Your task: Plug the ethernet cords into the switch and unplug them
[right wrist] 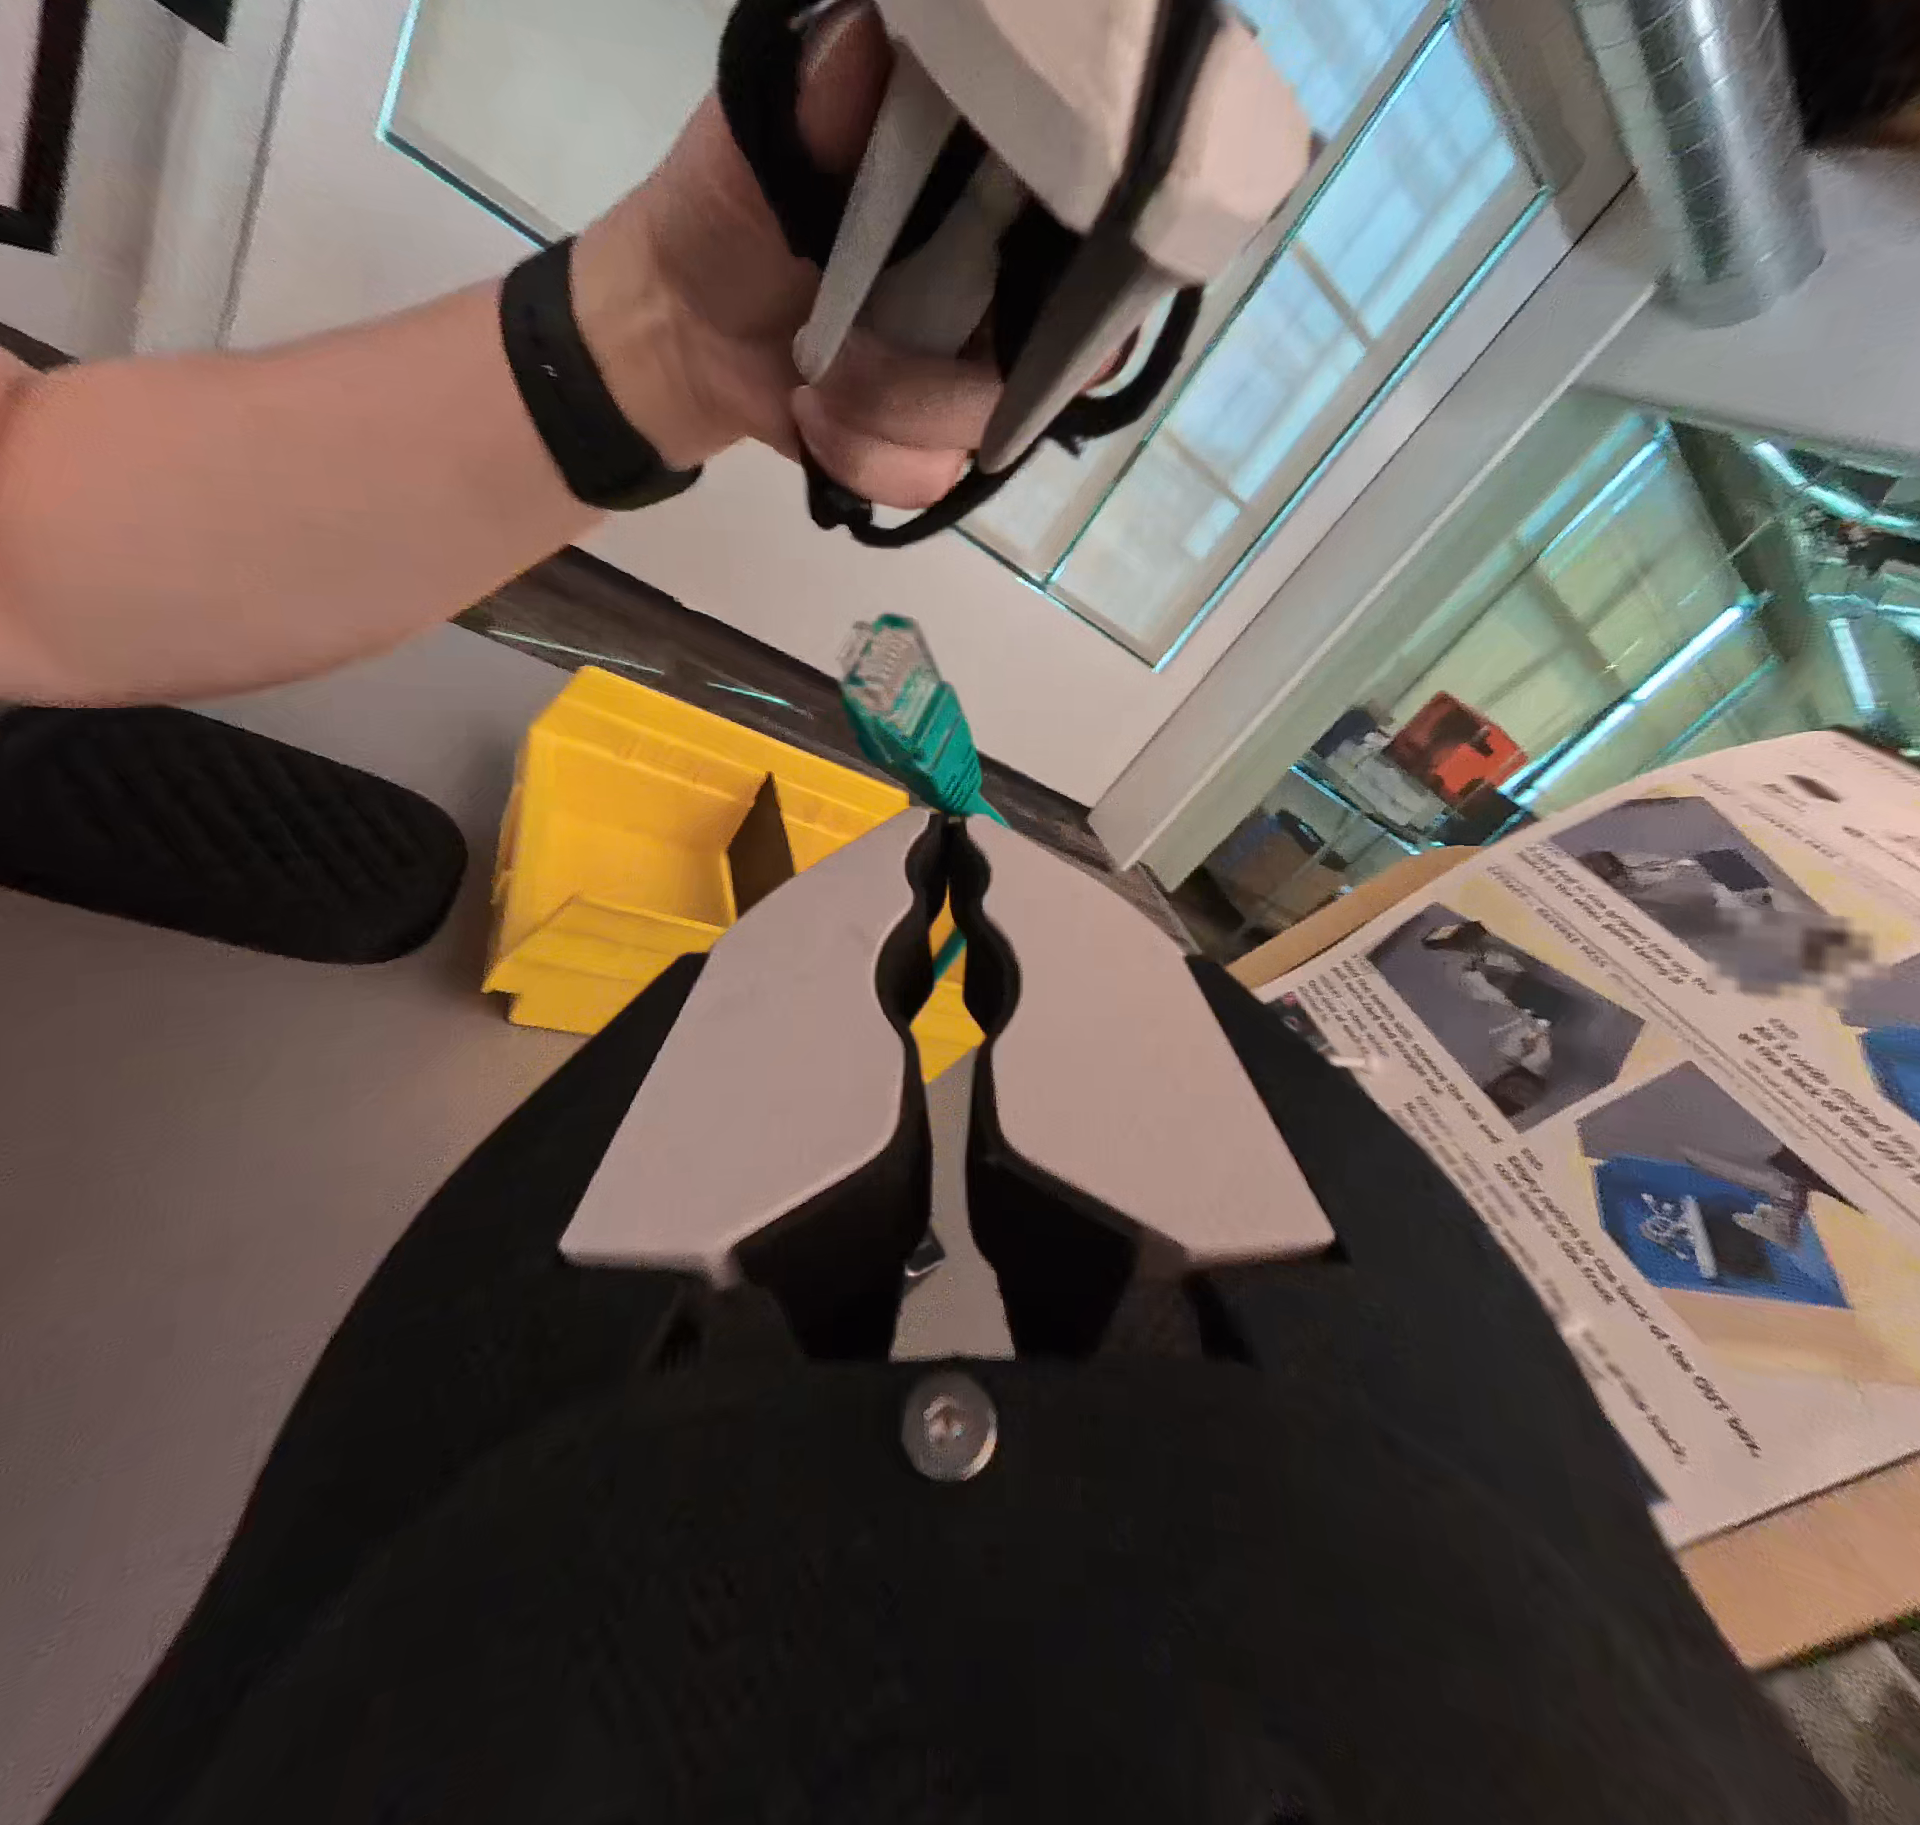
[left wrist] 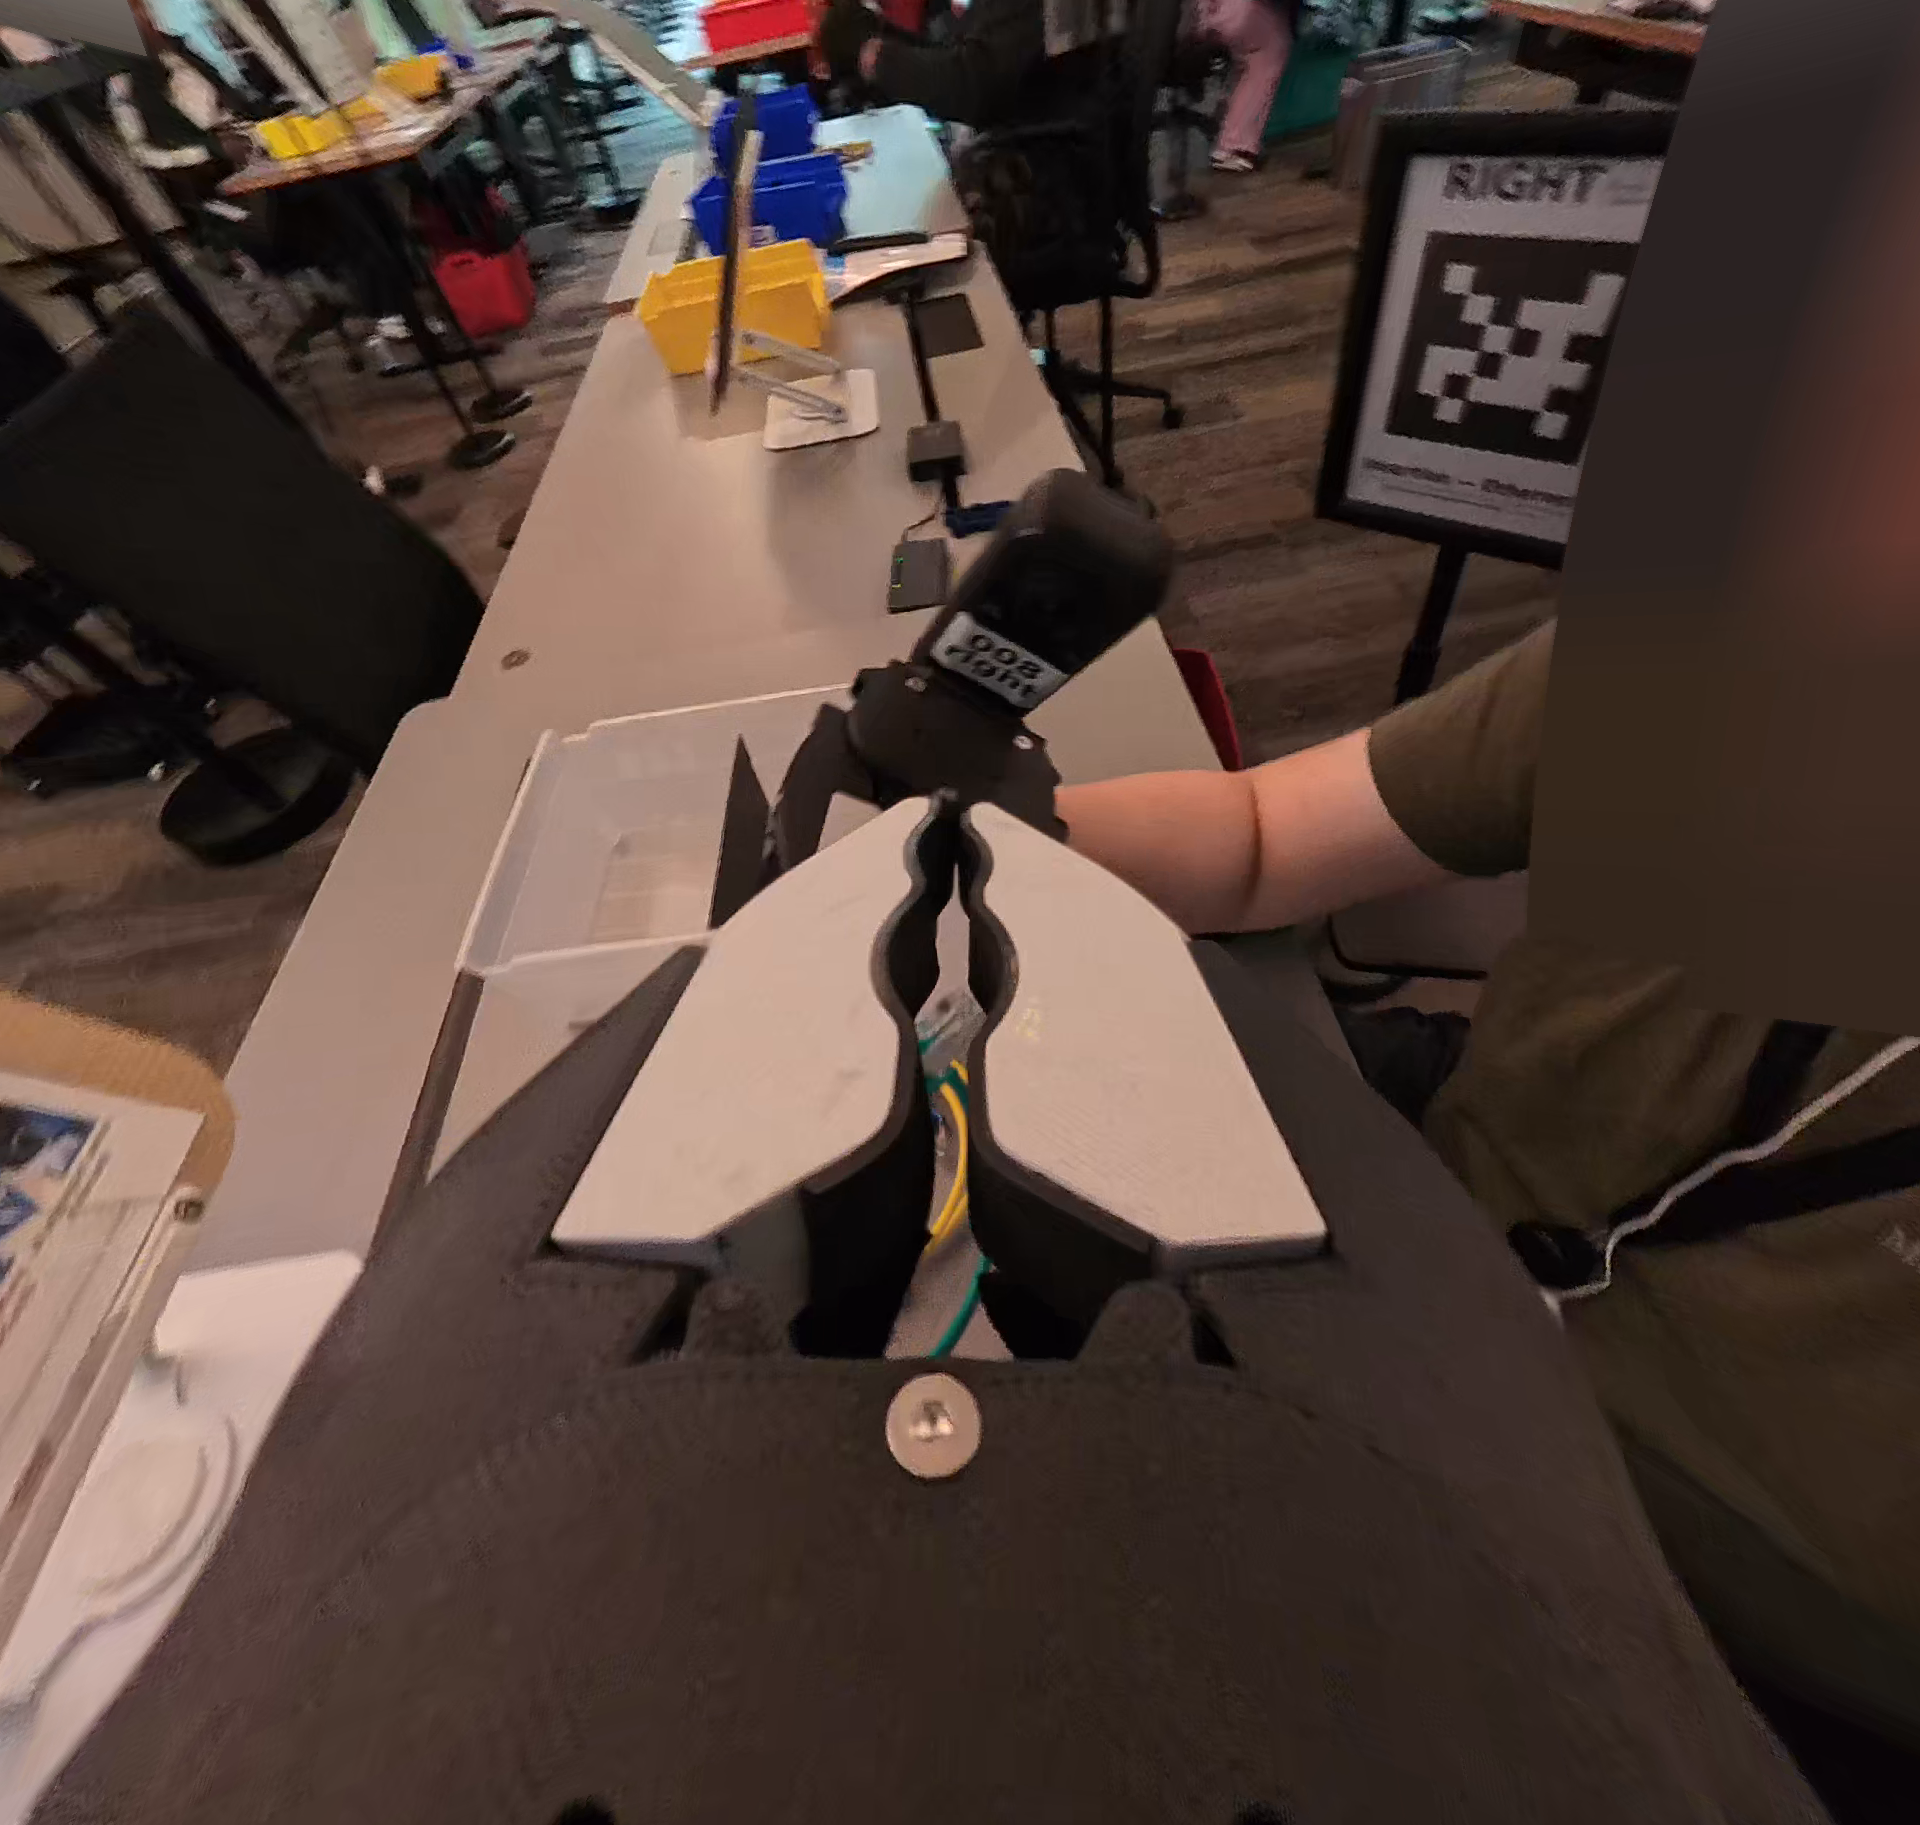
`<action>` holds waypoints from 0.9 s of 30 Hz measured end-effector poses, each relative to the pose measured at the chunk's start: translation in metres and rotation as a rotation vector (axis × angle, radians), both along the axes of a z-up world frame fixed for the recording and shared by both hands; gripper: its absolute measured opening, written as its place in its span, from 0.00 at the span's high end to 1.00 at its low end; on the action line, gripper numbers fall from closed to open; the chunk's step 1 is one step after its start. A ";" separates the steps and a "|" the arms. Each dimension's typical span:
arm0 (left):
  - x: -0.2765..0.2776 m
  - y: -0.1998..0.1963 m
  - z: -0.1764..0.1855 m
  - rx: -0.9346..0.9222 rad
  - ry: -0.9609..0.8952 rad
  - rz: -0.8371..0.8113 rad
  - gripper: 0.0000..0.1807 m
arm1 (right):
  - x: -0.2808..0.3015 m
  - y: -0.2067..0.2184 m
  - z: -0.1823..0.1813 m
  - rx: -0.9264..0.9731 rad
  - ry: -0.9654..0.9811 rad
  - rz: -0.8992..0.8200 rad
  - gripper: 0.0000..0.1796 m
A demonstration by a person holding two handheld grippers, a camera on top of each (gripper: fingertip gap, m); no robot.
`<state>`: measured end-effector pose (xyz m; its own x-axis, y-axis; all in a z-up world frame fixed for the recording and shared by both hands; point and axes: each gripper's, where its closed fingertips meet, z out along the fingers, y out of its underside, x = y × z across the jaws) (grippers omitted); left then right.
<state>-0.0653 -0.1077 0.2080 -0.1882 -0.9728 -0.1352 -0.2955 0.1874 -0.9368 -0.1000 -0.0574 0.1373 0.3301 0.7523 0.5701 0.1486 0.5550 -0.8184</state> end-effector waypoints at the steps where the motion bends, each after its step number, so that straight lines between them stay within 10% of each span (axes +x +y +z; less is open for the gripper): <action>1: -0.003 0.009 -0.001 -0.020 -0.015 0.060 0.99 | 0.000 0.002 0.001 0.024 0.015 -0.017 1.00; 8: -0.050 0.043 -0.023 0.044 -0.149 0.380 0.72 | 0.004 -0.004 0.012 0.044 0.086 0.015 1.00; 15: -0.032 0.055 -0.081 0.319 0.168 0.197 0.62 | 0.011 -0.019 0.018 -0.144 0.170 0.247 1.00; 17: -0.020 0.083 -0.103 0.500 0.282 0.289 0.68 | 0.013 -0.018 0.016 -0.172 0.166 0.268 1.00; 19: -0.012 0.102 -0.109 0.623 0.318 0.364 0.99 | 0.014 -0.013 0.012 -0.196 0.156 0.255 1.00; 27: -0.025 0.127 -0.095 0.008 0.142 0.646 0.99 | 0.058 0.034 0.038 -0.314 0.412 0.035 0.82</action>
<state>-0.0903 0.0197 0.1130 0.4161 -0.8952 -0.1597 -0.4714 -0.0622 -0.8797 -0.0423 -0.0233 0.1749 0.4509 0.8811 0.1427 -0.2357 0.2717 -0.9331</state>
